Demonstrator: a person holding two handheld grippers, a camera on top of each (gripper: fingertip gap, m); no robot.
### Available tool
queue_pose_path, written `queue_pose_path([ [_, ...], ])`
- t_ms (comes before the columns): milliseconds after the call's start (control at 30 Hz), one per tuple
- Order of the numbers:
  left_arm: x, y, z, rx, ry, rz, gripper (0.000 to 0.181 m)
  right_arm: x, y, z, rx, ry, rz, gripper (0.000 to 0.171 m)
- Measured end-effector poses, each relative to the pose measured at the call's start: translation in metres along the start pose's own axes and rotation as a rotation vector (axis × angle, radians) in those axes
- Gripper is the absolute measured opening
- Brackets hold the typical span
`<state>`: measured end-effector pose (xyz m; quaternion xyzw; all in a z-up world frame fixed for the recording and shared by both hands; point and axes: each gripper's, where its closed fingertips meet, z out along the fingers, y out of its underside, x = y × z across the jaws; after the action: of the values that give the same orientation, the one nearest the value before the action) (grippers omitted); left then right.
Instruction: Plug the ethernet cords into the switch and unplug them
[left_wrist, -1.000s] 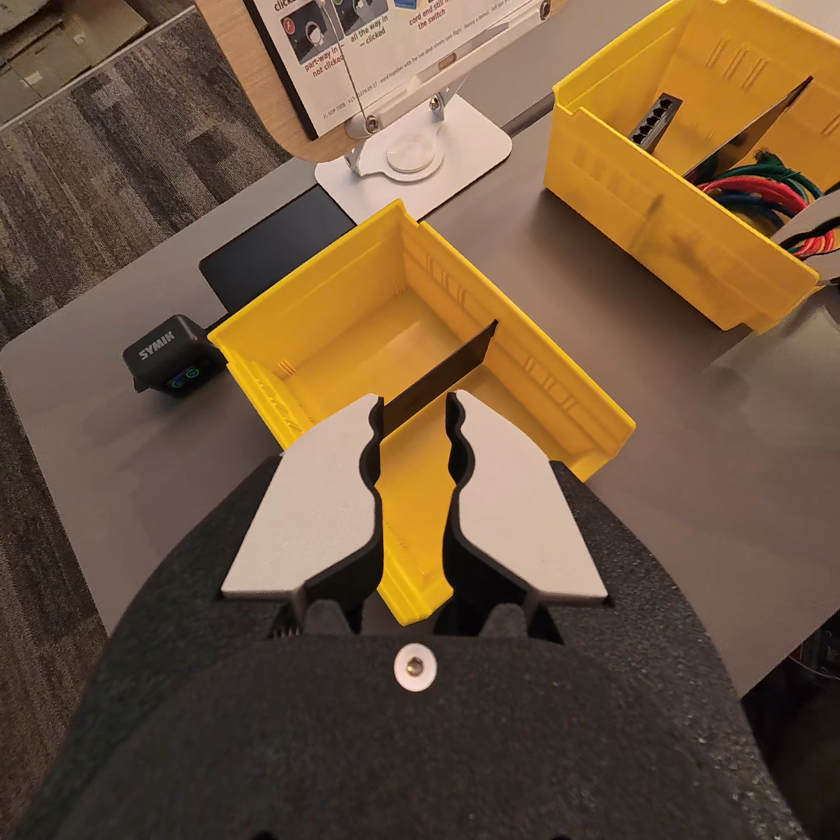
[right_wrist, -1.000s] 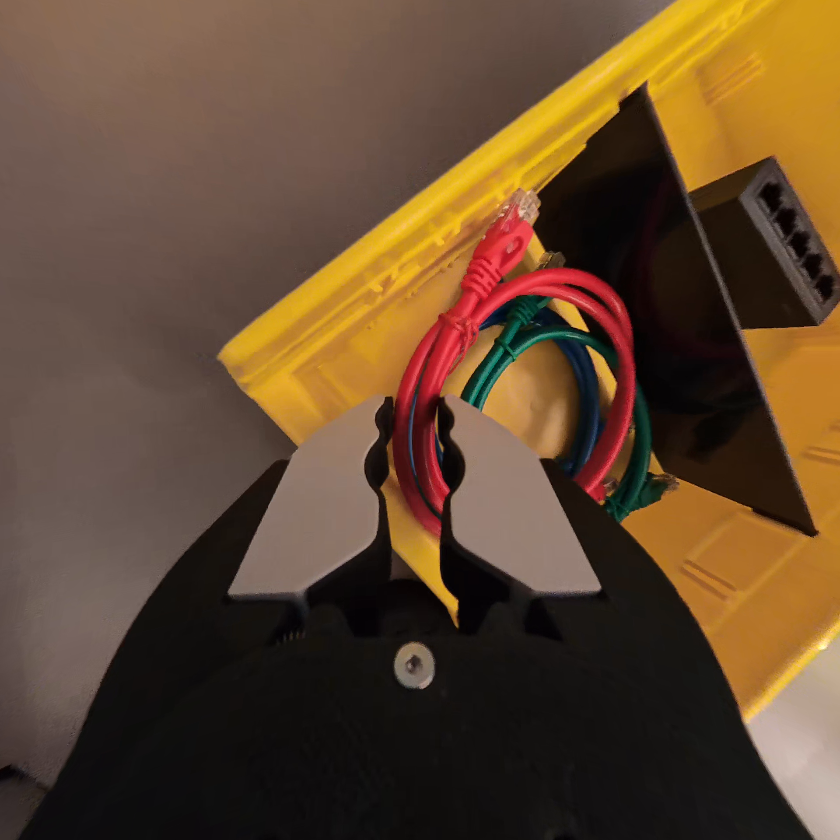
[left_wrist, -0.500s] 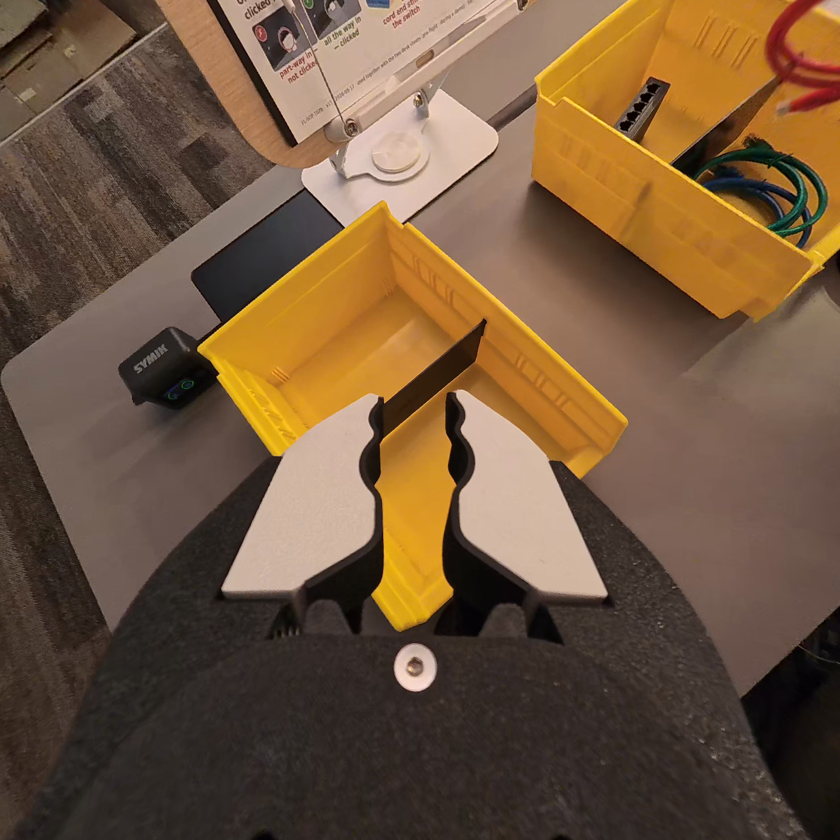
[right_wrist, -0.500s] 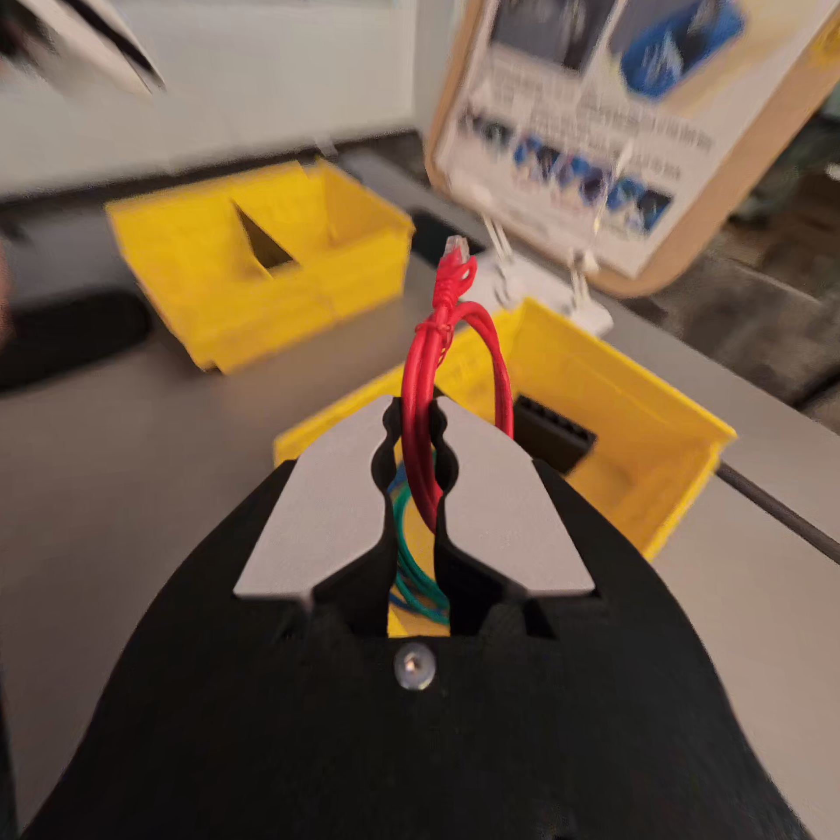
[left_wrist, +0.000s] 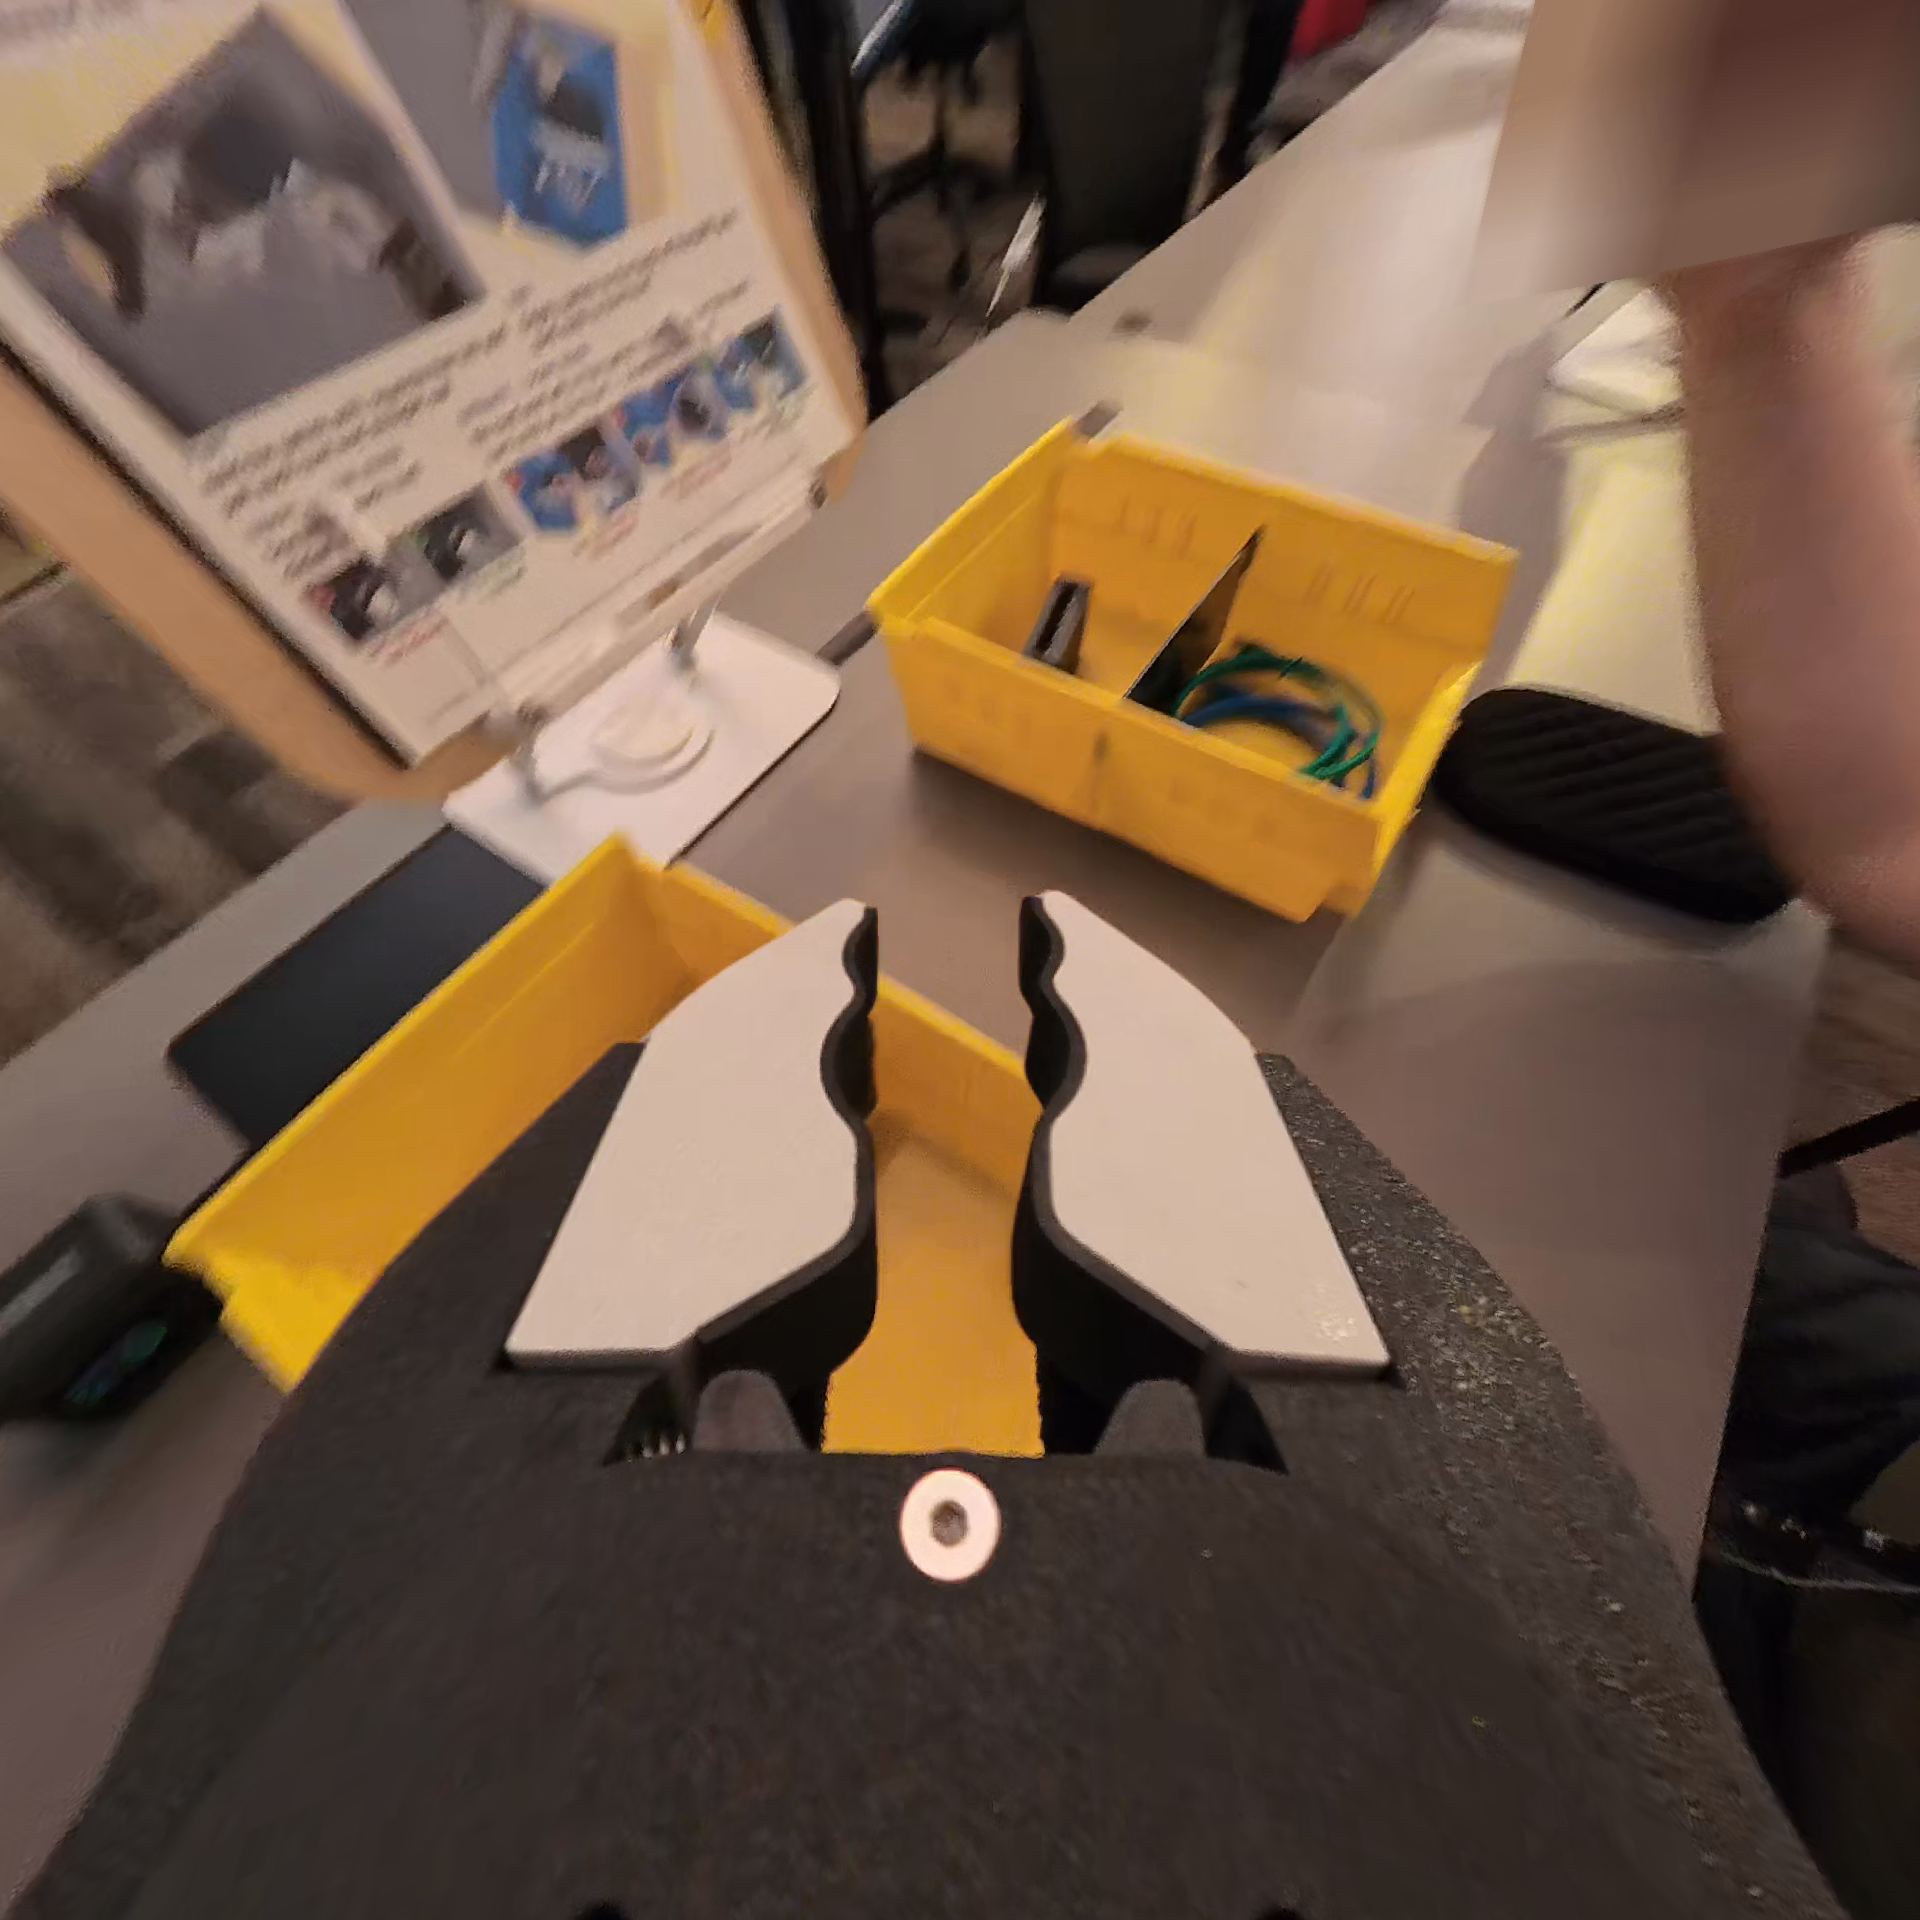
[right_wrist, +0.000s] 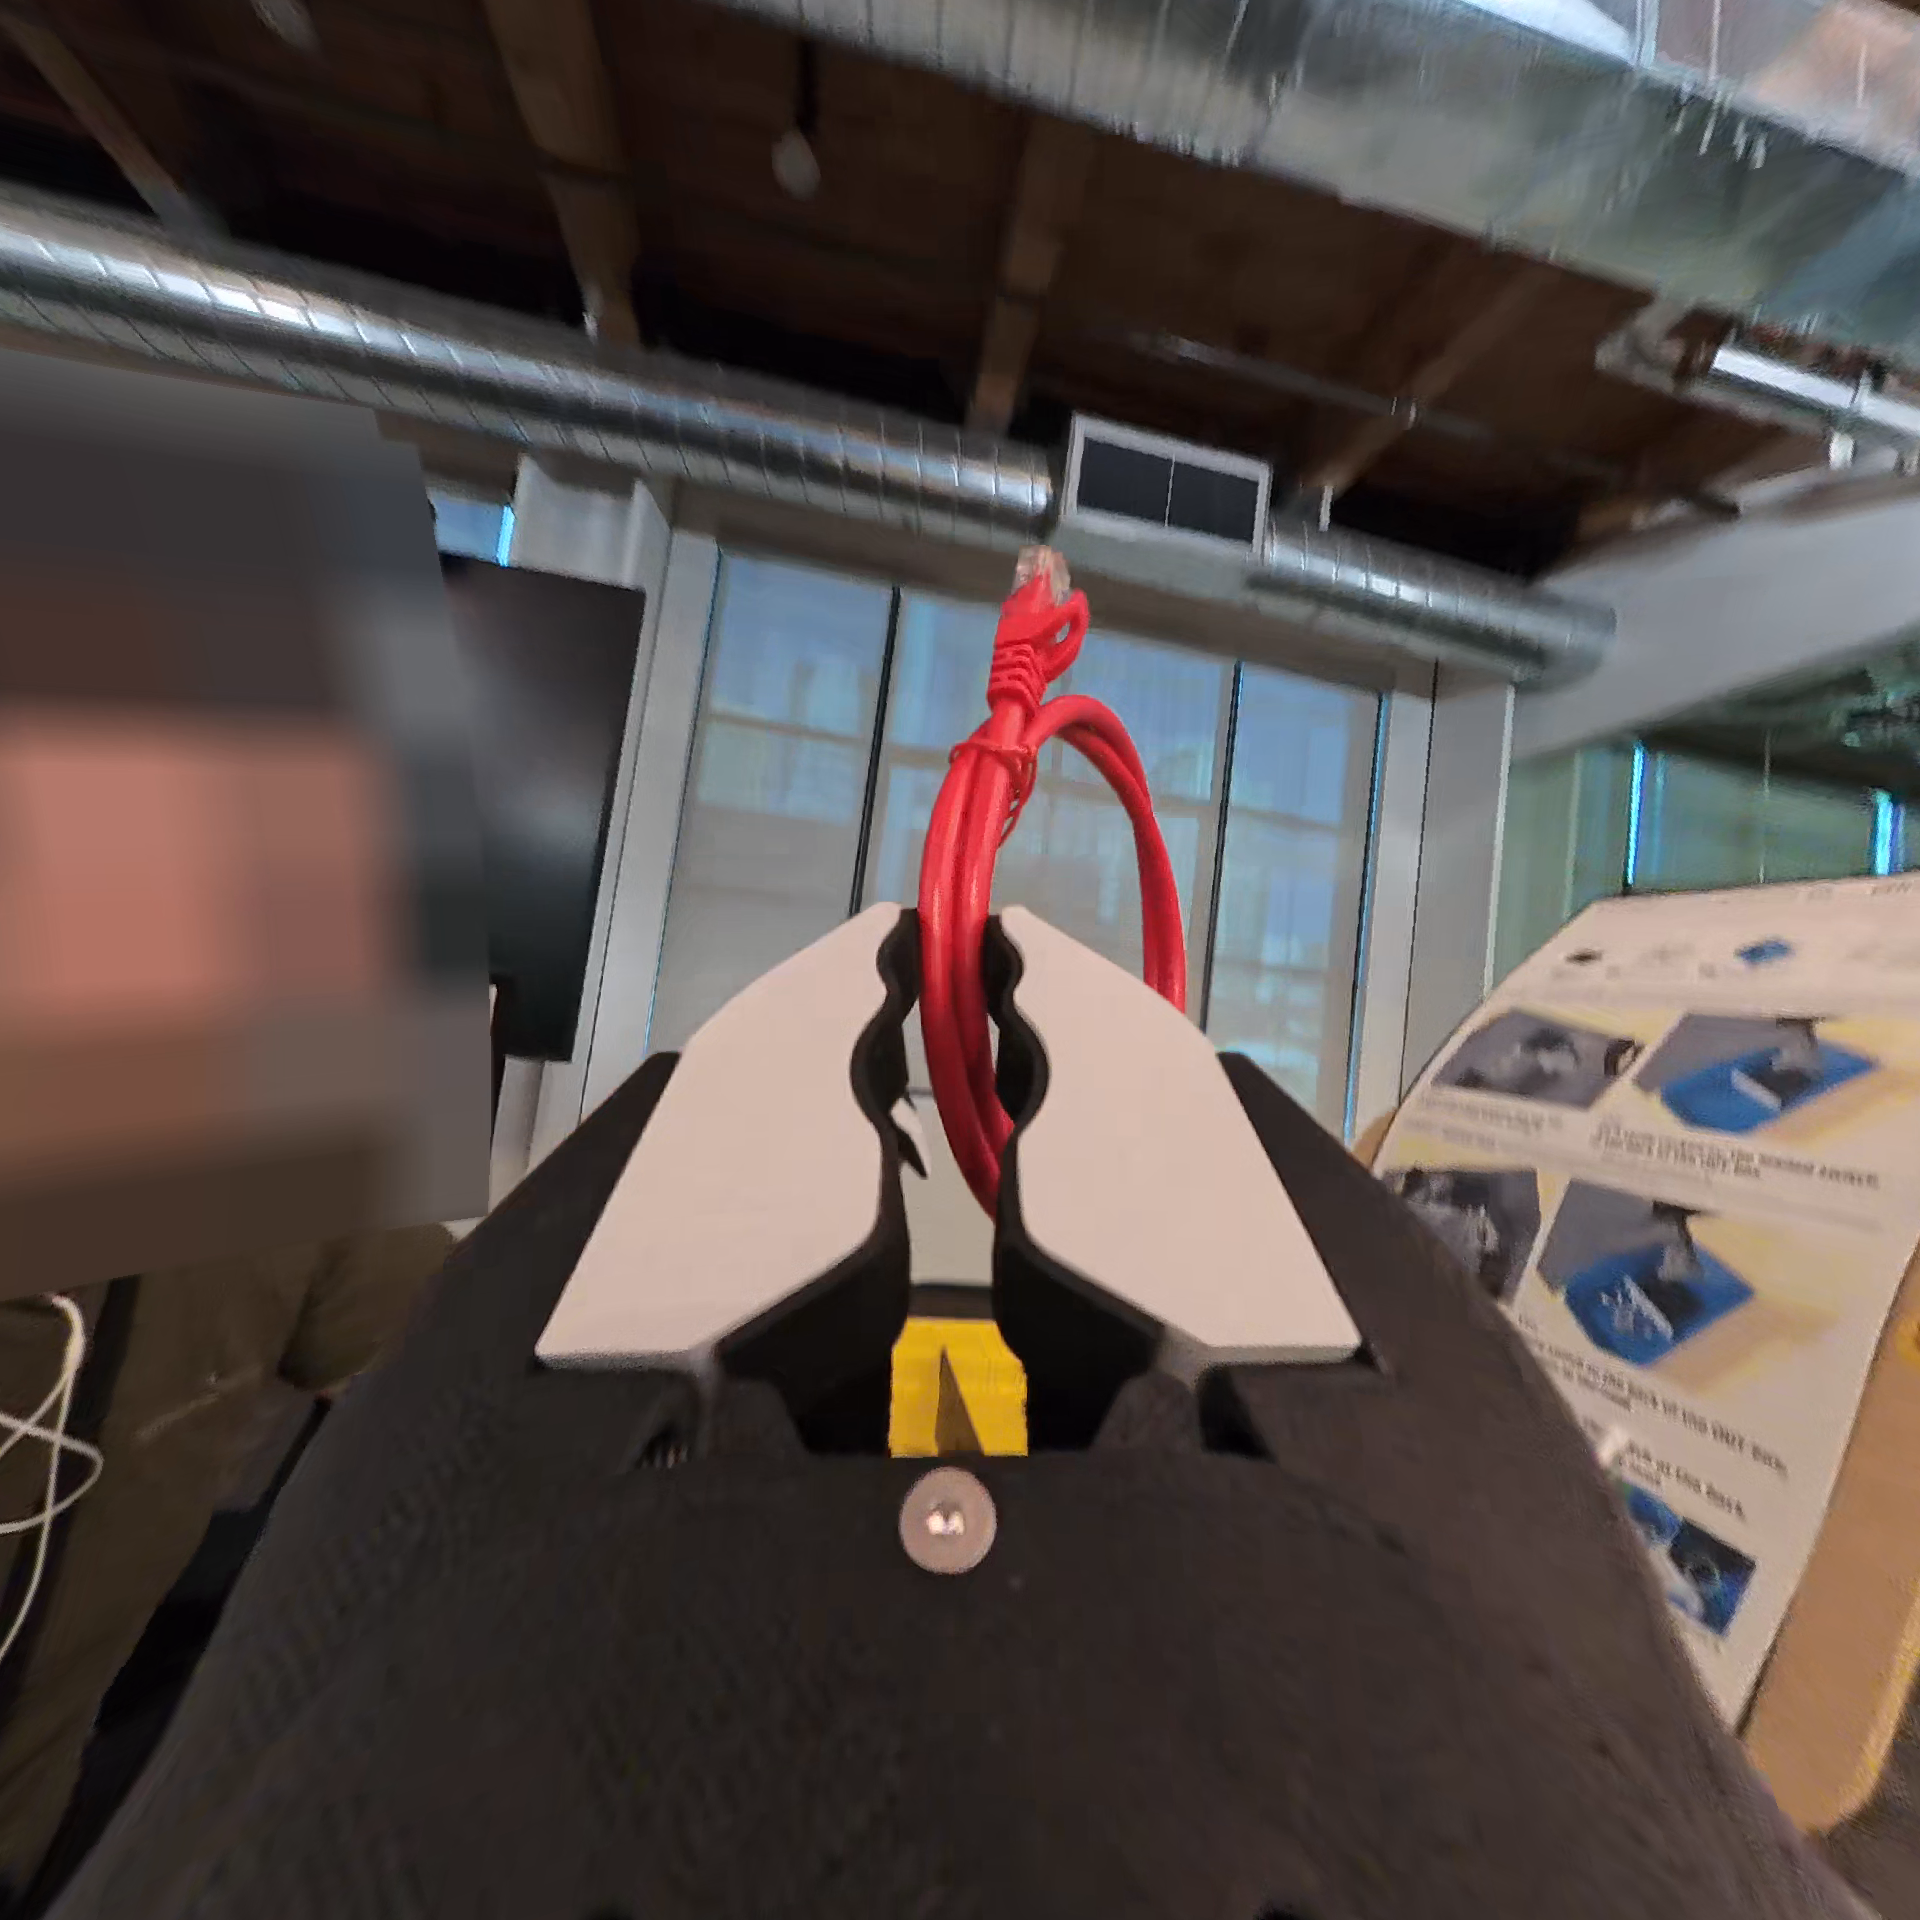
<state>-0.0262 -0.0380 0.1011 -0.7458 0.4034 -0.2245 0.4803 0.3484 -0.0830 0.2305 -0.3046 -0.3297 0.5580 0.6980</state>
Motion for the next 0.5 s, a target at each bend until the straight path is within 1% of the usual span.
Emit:
queue_pose_path([
  [67,0.021,-0.024,0.004,0.146,0.097,0.043,0.028,-0.001,-0.010,-0.006,0.063,-0.002,-0.012,0.012],
  [133,0.047,-0.049,0.008,0.328,0.194,0.106,0.028,-0.004,-0.012,-0.013,0.103,0.010,-0.034,0.012],
  [200,0.074,-0.066,0.014,0.512,0.251,0.167,0.028,-0.003,-0.013,-0.018,0.129,0.032,-0.058,0.012],
  [233,0.086,-0.070,0.019,0.582,0.267,0.187,0.018,-0.001,-0.016,-0.019,0.148,0.040,-0.048,0.012],
  [267,0.101,-0.071,0.027,0.635,0.288,0.218,0.002,-0.001,-0.019,-0.020,0.175,0.028,-0.033,0.012],
  [300,0.113,-0.073,0.036,0.684,0.289,0.250,0.000,-0.004,-0.023,-0.021,0.209,0.008,-0.030,0.012],
  [367,0.134,-0.087,0.061,0.730,0.251,0.316,0.000,-0.007,-0.028,-0.020,0.255,-0.026,-0.019,0.012],
  [400,0.146,-0.096,0.076,0.702,0.247,0.364,0.000,-0.008,-0.028,-0.017,0.259,-0.042,-0.009,0.012],
  [433,0.157,-0.110,0.090,0.685,0.240,0.402,0.000,-0.007,-0.026,-0.013,0.256,-0.040,-0.006,0.012],
  [500,0.172,-0.141,0.116,0.675,0.218,0.411,0.000,-0.006,-0.020,-0.004,0.233,-0.035,-0.005,0.013],
])
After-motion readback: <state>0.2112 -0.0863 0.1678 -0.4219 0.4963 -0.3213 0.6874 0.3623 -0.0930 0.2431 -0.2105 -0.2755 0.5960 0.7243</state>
